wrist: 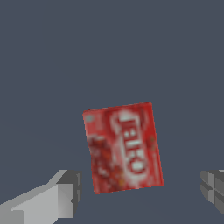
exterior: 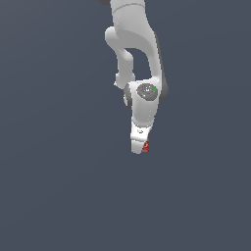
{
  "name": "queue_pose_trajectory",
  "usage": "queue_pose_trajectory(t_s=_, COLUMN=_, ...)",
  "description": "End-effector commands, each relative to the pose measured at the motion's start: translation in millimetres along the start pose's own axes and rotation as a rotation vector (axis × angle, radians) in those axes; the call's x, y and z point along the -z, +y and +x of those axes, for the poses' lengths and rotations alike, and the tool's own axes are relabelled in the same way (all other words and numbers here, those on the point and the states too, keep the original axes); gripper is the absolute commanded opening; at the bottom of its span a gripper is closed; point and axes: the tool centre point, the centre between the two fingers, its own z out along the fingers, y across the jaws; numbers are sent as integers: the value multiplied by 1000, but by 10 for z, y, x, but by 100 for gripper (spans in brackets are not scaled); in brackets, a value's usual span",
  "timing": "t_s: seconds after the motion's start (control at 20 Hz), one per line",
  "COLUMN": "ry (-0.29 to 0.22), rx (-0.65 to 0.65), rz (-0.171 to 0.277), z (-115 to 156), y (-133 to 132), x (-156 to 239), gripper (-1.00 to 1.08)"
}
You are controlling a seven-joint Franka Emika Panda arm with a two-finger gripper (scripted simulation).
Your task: Pick up the object and move it to a goal position.
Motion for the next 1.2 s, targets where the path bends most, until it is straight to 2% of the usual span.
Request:
queue_pose_trajectory(t_s=0.0, ry=2, rx=53, rz=0, z=34, y=-30, x=-33, gripper=100)
queue_pose_trajectory(t_s=0.35, ry=7, rx=132, rz=1, z=87, y=-78, x=-84, gripper=100)
queue_pose_trajectory(t_s=0.7, ry=7, rx=134, rz=1, z=87, y=-81, x=-116, gripper=100)
queue_pose_trajectory(t_s=1.15, ry=7, rx=140, rz=1, z=92, y=-95, x=-488, gripper=100)
